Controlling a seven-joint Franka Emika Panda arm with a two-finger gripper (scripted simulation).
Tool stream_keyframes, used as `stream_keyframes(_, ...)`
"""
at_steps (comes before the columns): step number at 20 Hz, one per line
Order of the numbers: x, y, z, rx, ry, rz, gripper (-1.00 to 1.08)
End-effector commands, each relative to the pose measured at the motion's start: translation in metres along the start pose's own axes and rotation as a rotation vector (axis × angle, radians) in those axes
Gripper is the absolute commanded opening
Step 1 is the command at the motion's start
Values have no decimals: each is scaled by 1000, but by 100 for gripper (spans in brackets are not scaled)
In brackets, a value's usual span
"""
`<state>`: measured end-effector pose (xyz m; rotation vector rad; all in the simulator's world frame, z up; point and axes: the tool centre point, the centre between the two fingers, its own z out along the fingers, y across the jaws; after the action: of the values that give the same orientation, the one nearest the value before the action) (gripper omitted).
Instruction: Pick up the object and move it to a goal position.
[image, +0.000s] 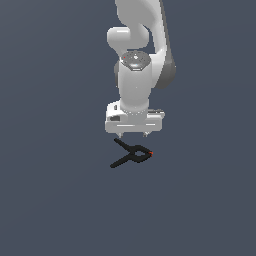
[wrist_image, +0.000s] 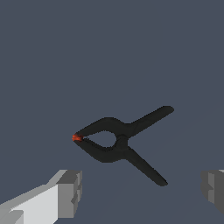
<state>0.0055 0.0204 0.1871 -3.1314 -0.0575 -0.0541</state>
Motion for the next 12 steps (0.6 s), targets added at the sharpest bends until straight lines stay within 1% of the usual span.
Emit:
stream_keyframes(1, 0, 0, 0, 0, 0, 0, 68)
stream_keyframes(7, -2, -8, 1, 11, -6, 12, 68)
stream_keyframes(12, -2, -9, 2, 11, -7, 8, 68)
